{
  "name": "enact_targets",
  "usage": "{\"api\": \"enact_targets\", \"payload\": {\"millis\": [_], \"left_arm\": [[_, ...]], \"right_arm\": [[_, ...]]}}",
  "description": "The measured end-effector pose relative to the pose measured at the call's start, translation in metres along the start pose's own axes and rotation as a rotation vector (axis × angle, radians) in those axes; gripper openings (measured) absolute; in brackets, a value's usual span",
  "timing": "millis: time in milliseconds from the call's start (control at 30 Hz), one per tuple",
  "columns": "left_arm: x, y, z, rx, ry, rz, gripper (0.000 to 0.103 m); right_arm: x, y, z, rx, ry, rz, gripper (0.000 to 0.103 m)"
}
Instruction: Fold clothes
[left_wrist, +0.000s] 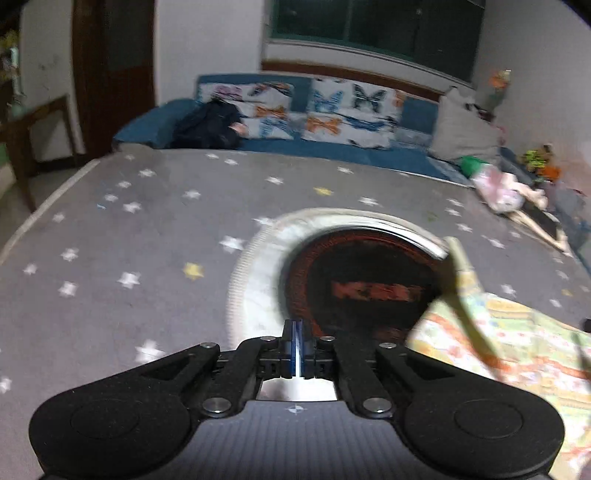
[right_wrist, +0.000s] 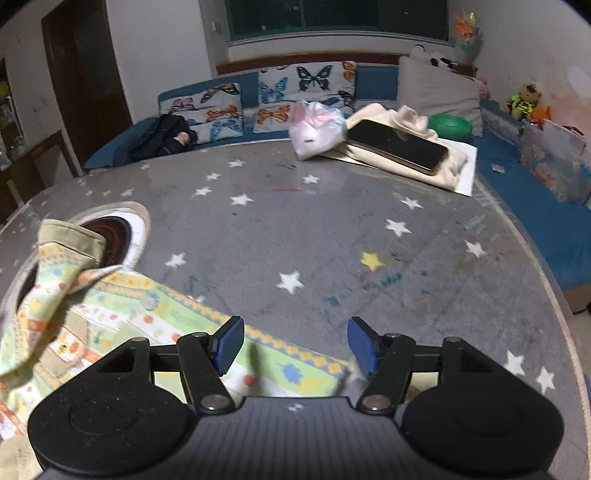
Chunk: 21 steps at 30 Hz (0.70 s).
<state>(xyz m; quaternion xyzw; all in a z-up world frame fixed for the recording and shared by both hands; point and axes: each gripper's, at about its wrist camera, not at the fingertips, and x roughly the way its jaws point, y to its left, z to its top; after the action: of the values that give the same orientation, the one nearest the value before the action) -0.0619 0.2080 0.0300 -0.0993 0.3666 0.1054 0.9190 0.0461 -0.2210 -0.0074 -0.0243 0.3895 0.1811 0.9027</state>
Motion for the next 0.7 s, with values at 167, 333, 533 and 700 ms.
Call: {"api": "enact_targets", "payload": {"millis": [167, 333, 533, 700], "left_arm": [[0.008, -0.051, 0.011, 0.063, -0.008, -0.138, 0.068], [0.046, -0.094, 0.027, 0.092, 0.025, -0.172, 0.08], [0.1, -0.119, 0.035, 0.097, 0.097, -0.154, 0.07], [0.107, -0.105, 0.031, 0.021, 0.139, -0.214, 0.006]], "right_arm": [[0.004, 0.008, -0.001, -0.037, 0.023, 0.004, 0.069], [0.007, 0.006, -0.005, -0.036, 0.042, 0.009, 0.069], [0.006, 0.008, -0.007, -0.045, 0.04, 0.035, 0.07], [0.008, 0.008, -0.006, -0.062, 0.04, 0.039, 0.07]]}}
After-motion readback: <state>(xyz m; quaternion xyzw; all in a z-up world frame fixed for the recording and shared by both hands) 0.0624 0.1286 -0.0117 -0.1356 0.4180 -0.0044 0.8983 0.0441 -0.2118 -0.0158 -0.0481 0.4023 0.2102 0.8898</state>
